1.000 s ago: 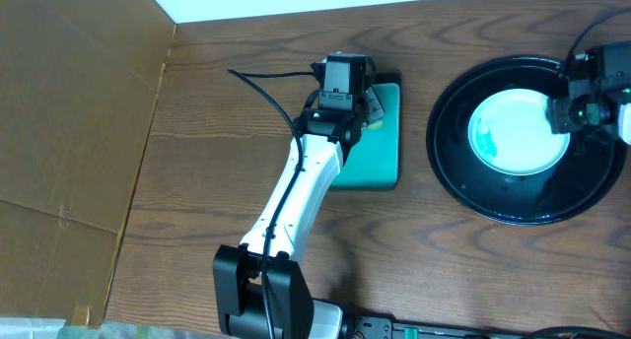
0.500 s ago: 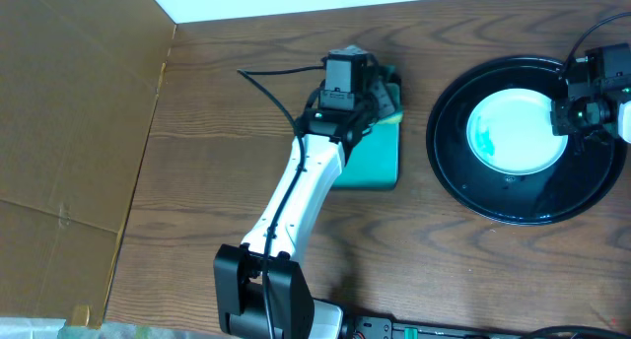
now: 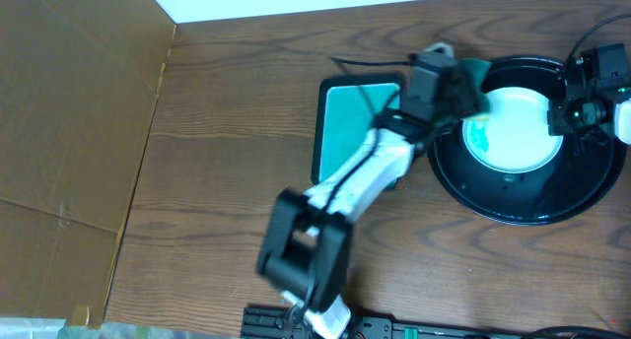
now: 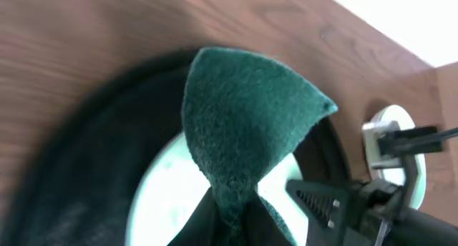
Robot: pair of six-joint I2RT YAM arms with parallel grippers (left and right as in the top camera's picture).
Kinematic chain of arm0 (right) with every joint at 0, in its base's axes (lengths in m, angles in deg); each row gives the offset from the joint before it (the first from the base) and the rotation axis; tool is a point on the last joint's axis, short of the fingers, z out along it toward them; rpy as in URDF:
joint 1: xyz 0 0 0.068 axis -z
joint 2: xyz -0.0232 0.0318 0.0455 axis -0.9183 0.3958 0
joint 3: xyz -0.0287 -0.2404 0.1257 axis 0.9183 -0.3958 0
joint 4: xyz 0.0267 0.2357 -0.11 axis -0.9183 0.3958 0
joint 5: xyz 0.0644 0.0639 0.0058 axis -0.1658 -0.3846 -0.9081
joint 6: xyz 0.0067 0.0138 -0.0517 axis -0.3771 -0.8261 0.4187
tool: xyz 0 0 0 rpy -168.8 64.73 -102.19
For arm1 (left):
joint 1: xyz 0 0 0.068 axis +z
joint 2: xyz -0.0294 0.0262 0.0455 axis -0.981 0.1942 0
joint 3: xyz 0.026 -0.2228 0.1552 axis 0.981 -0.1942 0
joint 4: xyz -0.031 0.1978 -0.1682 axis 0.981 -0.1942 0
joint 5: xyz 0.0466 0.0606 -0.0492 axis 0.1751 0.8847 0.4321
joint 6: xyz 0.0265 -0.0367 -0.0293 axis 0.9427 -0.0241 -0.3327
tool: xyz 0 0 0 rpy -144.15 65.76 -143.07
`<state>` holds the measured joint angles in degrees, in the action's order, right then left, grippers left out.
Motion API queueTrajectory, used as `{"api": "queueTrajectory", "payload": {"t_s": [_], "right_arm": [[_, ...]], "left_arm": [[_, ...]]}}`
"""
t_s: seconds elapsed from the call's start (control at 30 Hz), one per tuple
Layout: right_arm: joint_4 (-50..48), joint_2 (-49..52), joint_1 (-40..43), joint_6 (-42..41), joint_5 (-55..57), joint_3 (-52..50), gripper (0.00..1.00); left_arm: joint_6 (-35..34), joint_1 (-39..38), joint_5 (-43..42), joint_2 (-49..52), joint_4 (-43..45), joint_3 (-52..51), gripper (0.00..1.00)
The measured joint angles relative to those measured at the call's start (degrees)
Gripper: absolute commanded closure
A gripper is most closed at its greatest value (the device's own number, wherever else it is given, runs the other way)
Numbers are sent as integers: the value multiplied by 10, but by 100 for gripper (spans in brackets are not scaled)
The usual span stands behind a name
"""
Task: Clean dirty plates on tray and stack at the side
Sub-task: 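Carry the sponge onto the last green plate with the left gripper, then scrub the last green plate with the sponge in the left gripper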
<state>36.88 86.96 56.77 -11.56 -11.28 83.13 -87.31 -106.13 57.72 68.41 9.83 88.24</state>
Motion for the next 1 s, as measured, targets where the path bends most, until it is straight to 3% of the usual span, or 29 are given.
{"api": "queueTrajectory", "payload": {"t_s": [0.17,0.37,0.53,0.77,1.0], "right_arm": [[0,0,-2,-4,1,0,99],[0,0,-2,-4,1,0,99],[0,0,-2,-4,-1,0,99],[-1,0,-10,-6,-13,0,99],[-2,0,-20,-8,-19,0,99]], "left_arm": [[-54,-30,0,83,70,0,93],[-75,-45,-1,149,86,0,93],[-48,-45,31,146,42,10,93],[9,-43,143,123,-52,19,93],[49,-41,213,80,-85,8,93]]}}
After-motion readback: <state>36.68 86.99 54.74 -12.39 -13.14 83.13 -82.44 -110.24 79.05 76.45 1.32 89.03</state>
